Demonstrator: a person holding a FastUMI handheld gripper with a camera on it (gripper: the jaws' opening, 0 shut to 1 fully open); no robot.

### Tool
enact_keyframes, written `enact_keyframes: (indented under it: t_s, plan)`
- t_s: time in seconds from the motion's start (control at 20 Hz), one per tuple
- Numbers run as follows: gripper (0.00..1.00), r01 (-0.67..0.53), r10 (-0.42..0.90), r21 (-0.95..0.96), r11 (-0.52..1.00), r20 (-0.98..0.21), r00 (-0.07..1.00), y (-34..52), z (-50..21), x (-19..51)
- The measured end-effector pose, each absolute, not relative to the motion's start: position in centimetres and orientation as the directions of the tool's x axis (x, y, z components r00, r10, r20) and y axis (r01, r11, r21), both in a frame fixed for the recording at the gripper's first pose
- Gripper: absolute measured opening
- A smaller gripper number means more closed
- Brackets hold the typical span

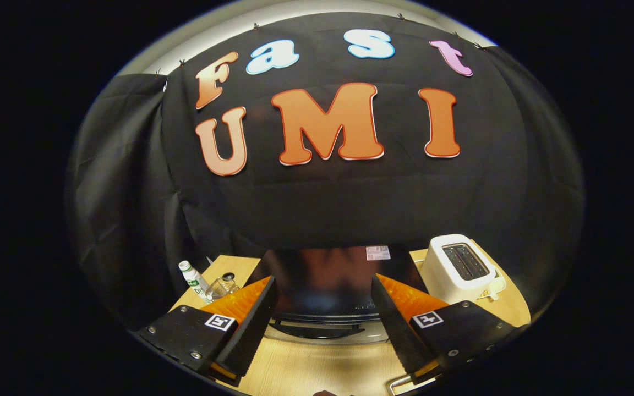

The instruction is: Open the toaster oven, put the food inside, and close the toaster oven door.

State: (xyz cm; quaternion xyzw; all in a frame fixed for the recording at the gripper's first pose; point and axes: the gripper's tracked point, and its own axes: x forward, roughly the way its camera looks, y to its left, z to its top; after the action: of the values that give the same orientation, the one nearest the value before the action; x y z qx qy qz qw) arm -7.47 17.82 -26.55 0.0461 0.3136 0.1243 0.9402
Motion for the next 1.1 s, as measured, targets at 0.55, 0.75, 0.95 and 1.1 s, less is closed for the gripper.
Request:
enact_keyframes:
  t_s: [0.55,0.75,0.95,1.1]
  plan:
    - [1.0,-0.218,0.211,0.077,0.973,-0.68,0.702,19.8,-33.7,-8.7]
    - [1.0,-0.205,0.226,0.112,0.972,-0.673,0.704,19.6,-34.6,-10.5]
    - [0.92,-0.196,0.227,0.122,0.973,-0.652,0.723,19.1,-34.8,-11.0]
    - [0.79,-0.197,0.238,0.137,0.971,-0.651,0.721,18.4,-34.7,-12.4]
